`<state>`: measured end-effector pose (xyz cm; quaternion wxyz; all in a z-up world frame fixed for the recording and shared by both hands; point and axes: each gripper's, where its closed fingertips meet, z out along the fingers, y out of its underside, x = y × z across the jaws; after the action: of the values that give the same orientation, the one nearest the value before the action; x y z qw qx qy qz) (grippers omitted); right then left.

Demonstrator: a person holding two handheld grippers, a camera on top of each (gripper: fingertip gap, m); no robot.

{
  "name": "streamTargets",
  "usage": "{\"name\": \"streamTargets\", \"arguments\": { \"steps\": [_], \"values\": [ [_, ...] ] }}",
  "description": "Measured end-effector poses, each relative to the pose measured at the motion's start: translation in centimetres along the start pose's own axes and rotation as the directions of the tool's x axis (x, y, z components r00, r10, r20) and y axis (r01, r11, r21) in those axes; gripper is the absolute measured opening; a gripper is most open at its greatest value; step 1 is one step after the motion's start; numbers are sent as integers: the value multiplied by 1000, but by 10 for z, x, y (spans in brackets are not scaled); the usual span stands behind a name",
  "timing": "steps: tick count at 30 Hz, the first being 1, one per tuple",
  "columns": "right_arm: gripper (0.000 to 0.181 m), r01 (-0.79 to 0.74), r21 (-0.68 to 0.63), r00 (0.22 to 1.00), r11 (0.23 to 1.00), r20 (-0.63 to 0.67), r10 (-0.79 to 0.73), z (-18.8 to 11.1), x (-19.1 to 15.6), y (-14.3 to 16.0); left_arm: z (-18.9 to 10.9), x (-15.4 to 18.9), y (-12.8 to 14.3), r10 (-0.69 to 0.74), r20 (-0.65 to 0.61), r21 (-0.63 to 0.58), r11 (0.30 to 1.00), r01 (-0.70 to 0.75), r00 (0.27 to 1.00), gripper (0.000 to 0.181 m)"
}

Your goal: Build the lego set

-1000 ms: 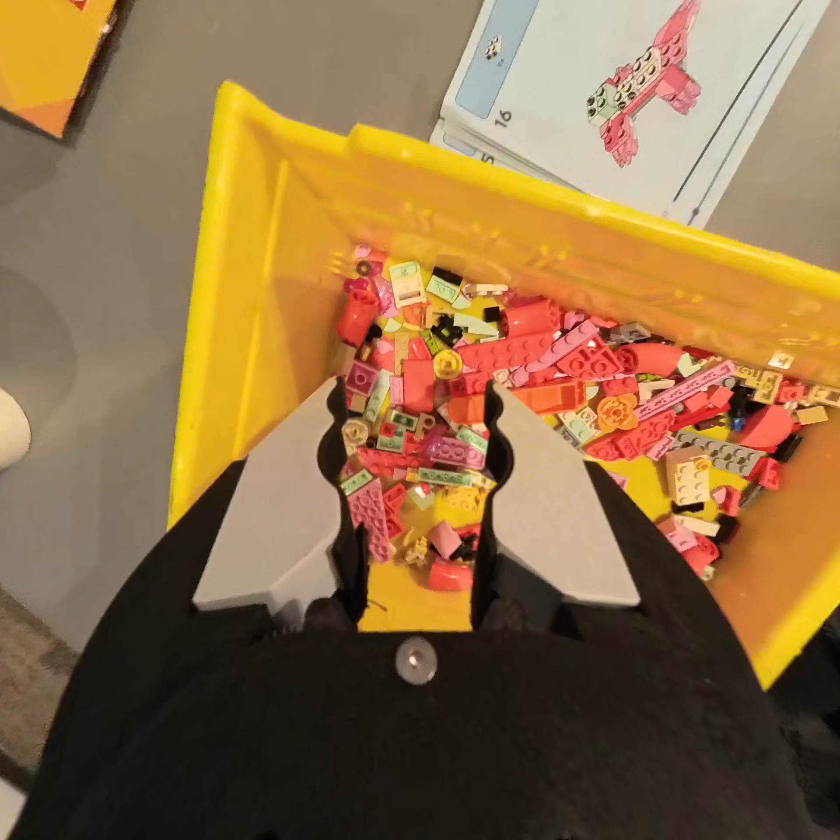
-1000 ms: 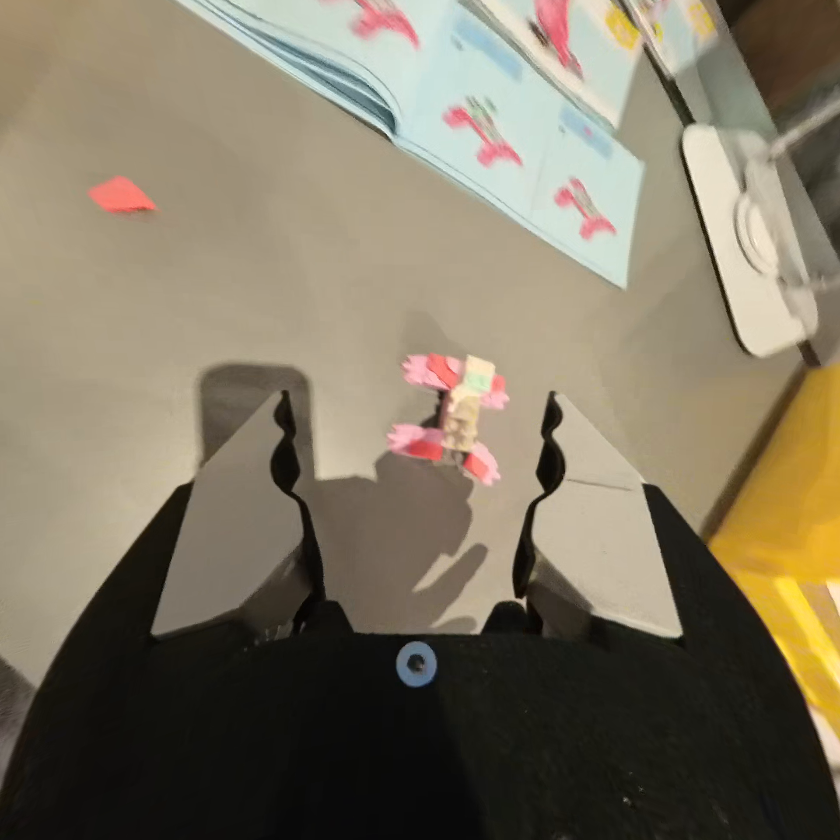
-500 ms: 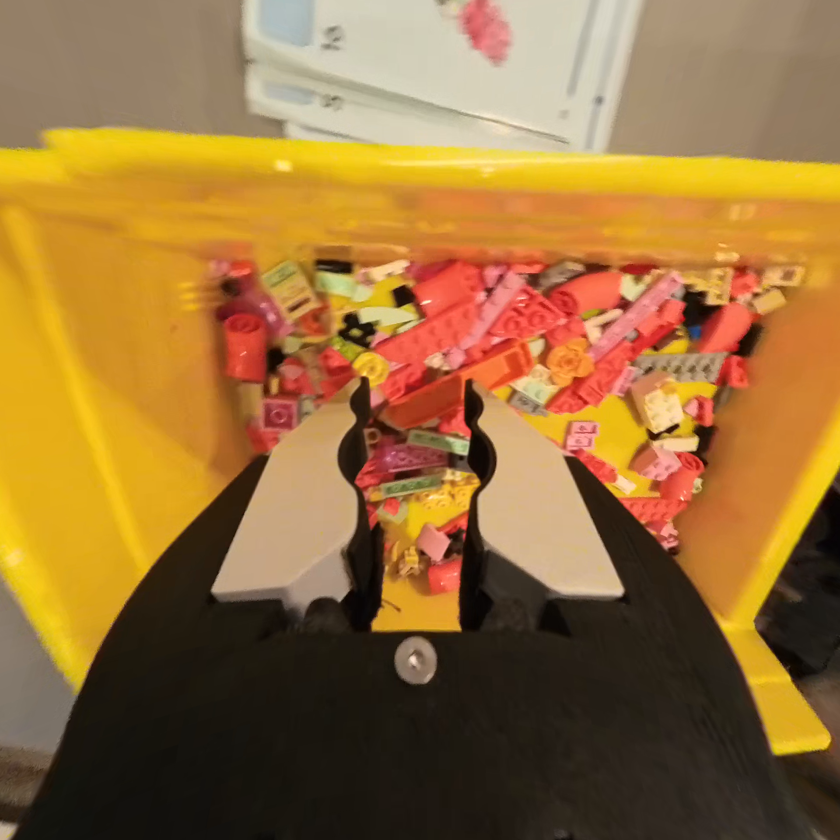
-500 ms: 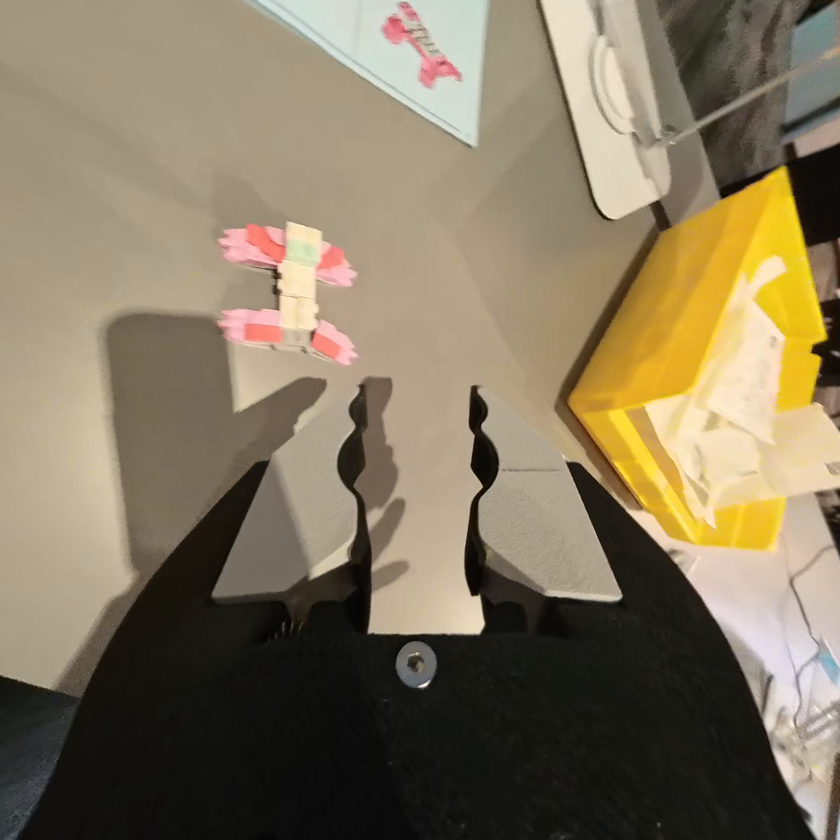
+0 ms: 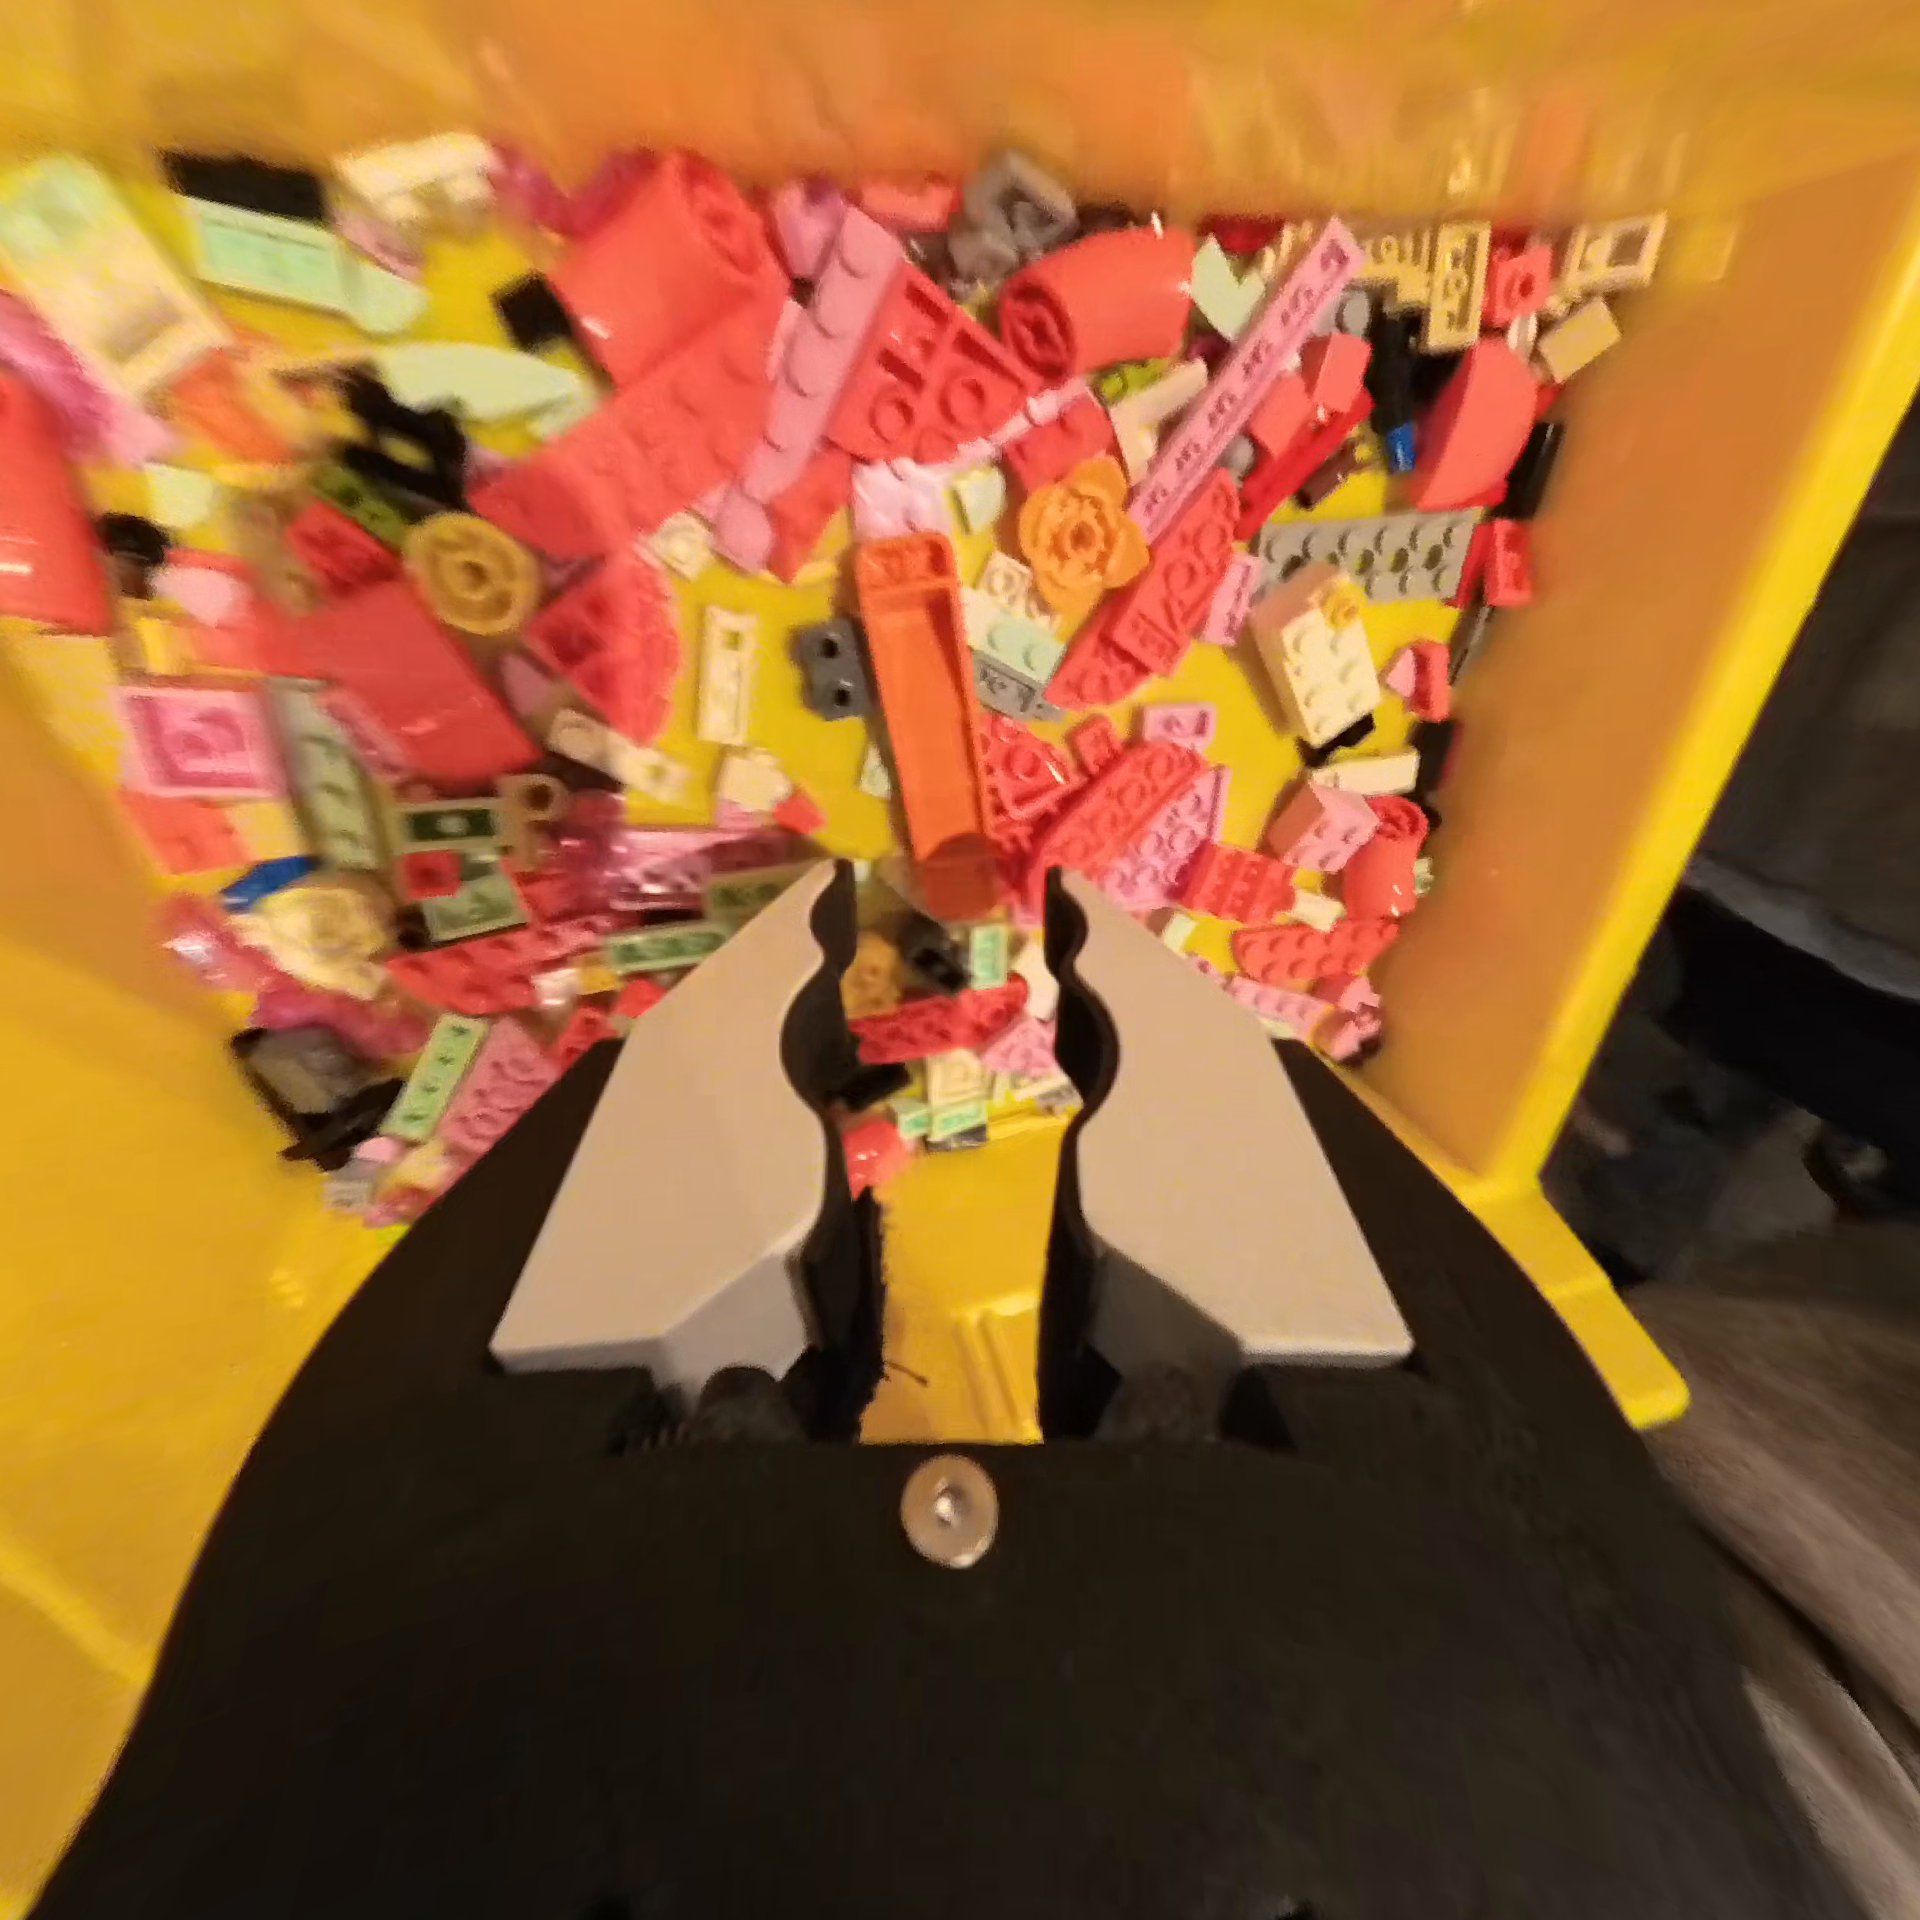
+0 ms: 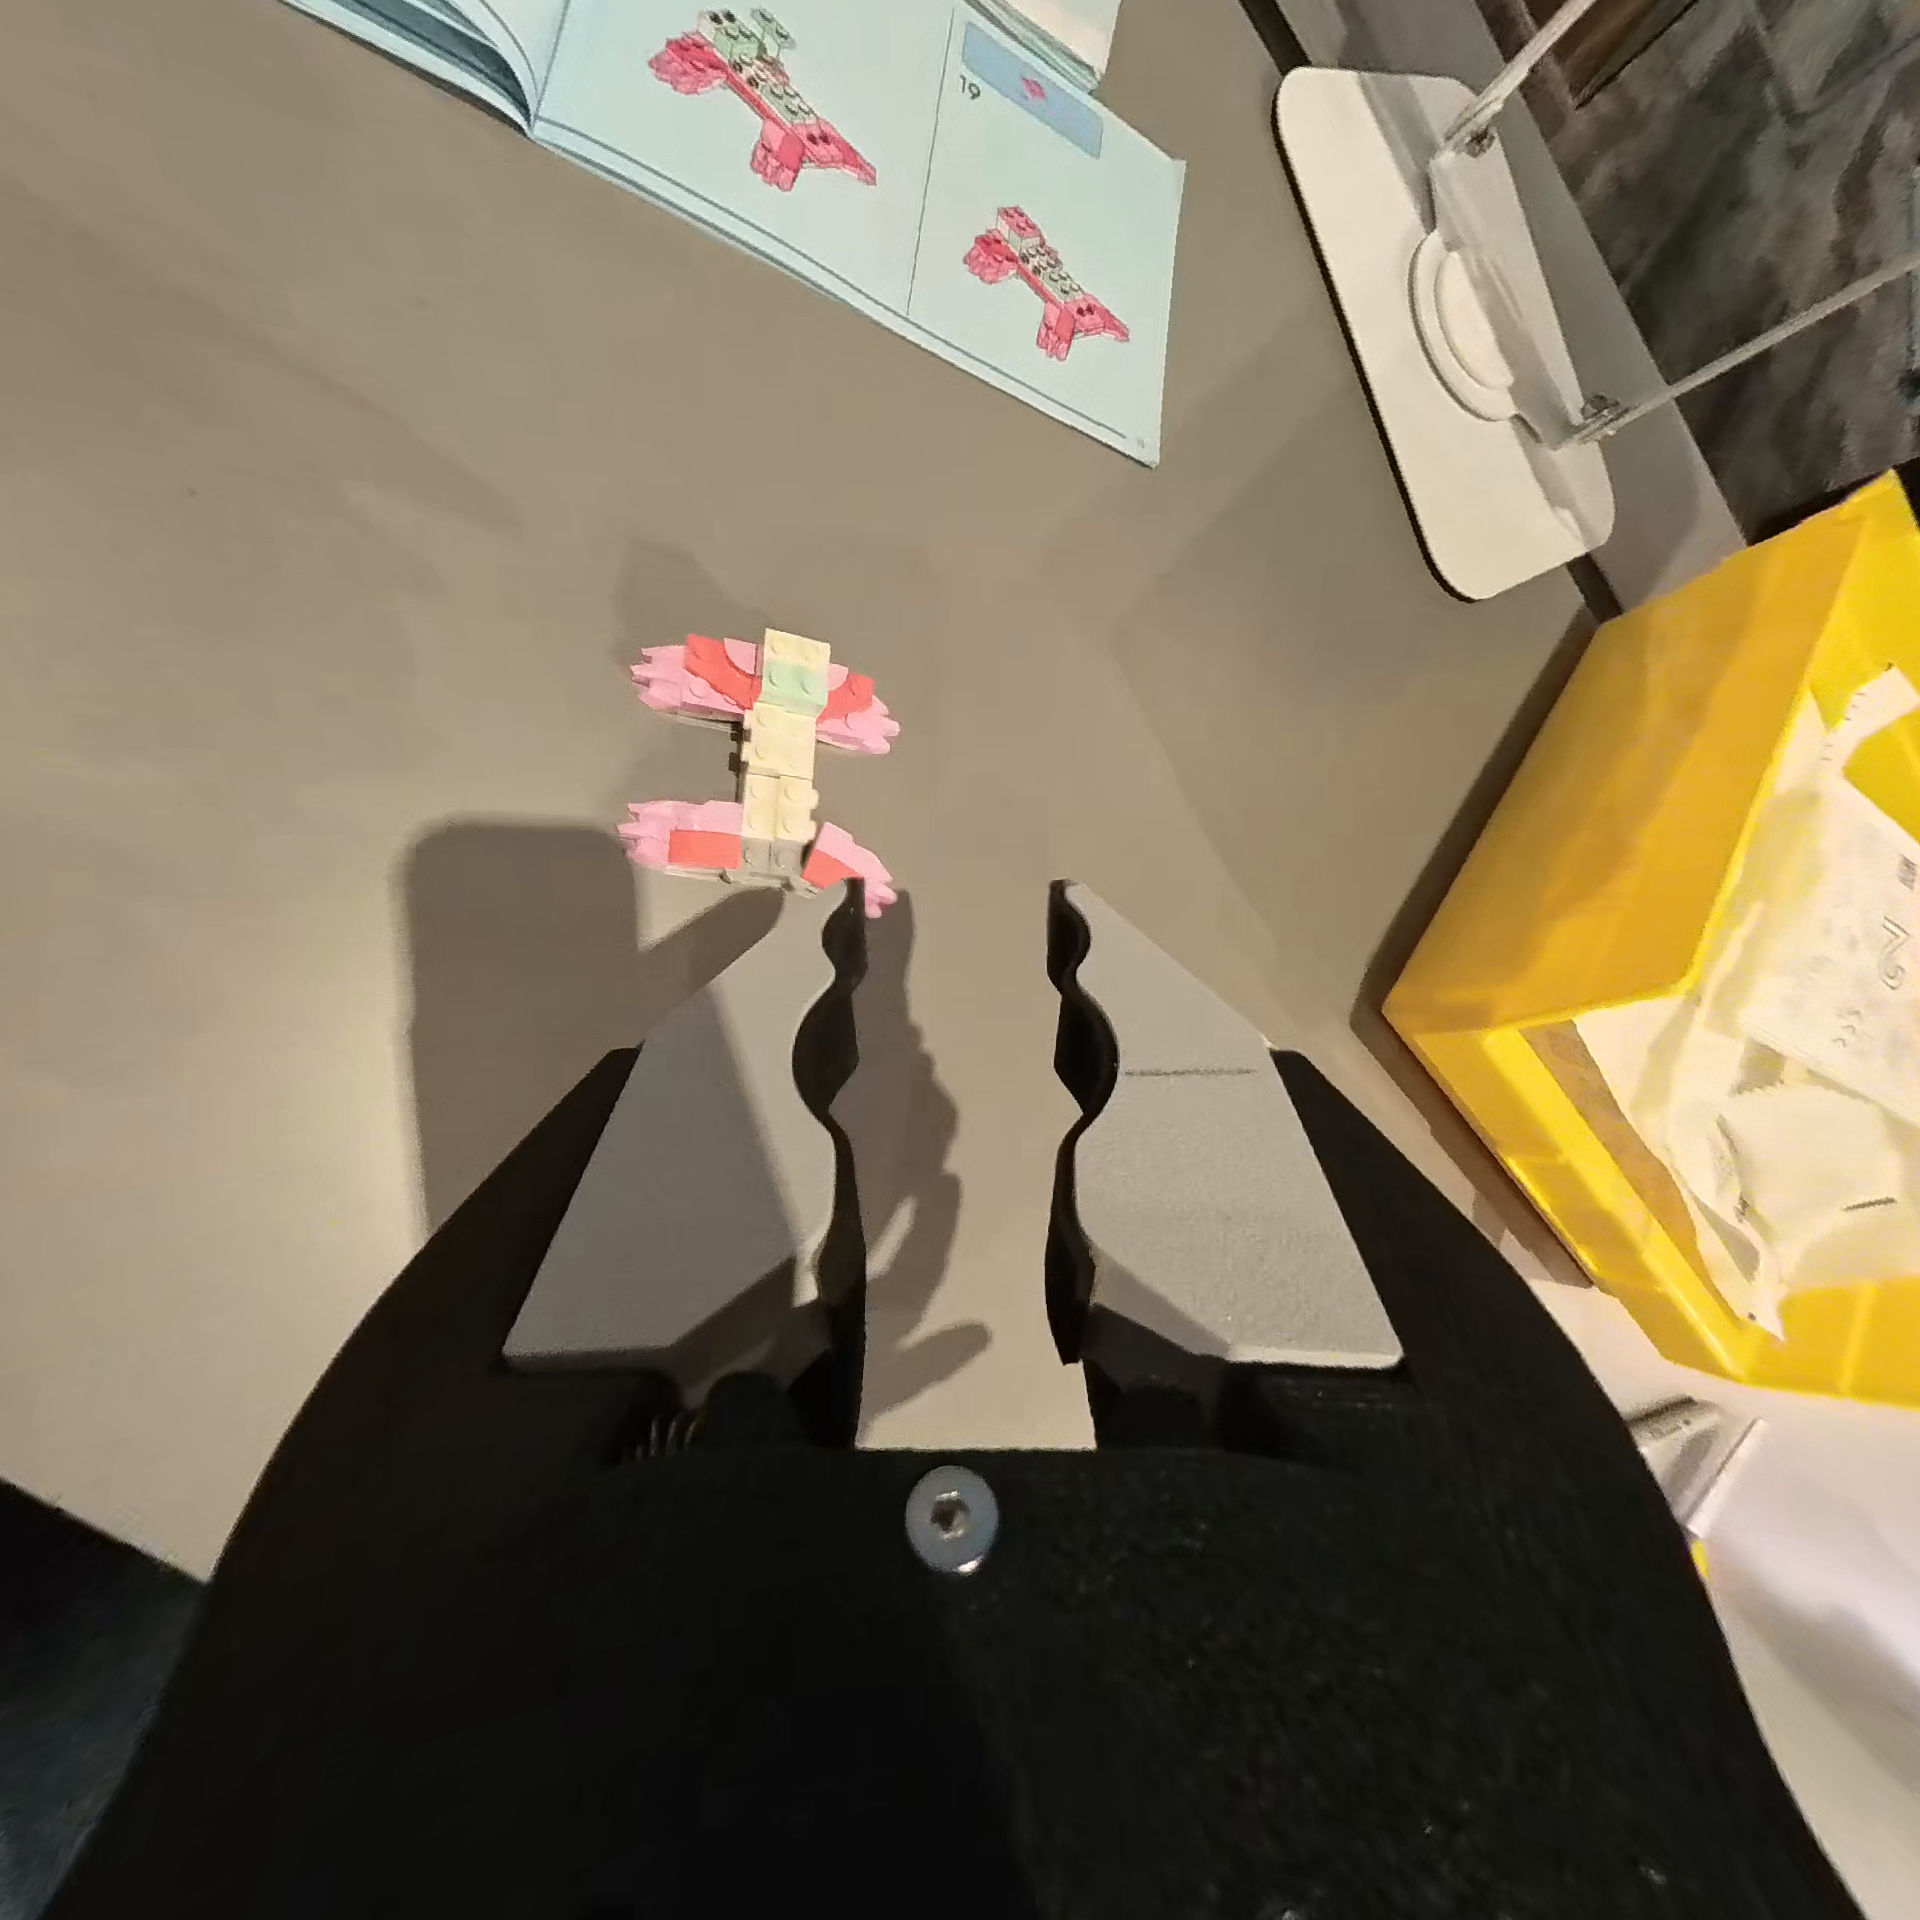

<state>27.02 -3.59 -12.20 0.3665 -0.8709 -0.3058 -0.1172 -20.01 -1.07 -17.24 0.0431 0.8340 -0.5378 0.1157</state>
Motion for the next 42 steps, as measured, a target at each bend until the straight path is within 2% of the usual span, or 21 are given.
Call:
{"name": "streamTargets", "arguments": {
  "steps": [4,7,12,19,30,33,35,38,42],
  "values": [
    [33,4,21,1000,1000,15,-5,2,-5,-6,-23,-41,-33,-52,218,224,975,2,975,38],
    [33,5,37,1000,999,24,-6,2,-9,-10,-29,-52,-62,-60,280,350,936,-44,958,38],
    [33,10,54,1000,998,28,-11,1,-11,-15,-13,-46,-75,7,278,302,949,-94,961,46],
    [33,6,77,999,997,53,-10,5,-17,-19,5,-35,-62,29,228,201,977,-76,973,47],
    [33,-6,96,998,995,61,0,7,-17,-21,15,-6,0,10,153,-26,1000,-6,988,23],
    [33,-10,104,998,995,60,4,7,-16,-21,15,2,4,-15,126,-23,1000,18,992,22],
    [33,-11,108,998,994,58,5,6,-16,-21,10,-2,1,8,175,9,1000,-10,985,22],
    [33,-11,115,998,993,61,4,6,-17,-23,-4,-10,-20,14,253,128,991,-48,967,33],
    [33,-4,118,998,993,63,-4,5,-19,-24,-17,-7,-50,31,270,252,962,-102,962,45]
  ]
}}
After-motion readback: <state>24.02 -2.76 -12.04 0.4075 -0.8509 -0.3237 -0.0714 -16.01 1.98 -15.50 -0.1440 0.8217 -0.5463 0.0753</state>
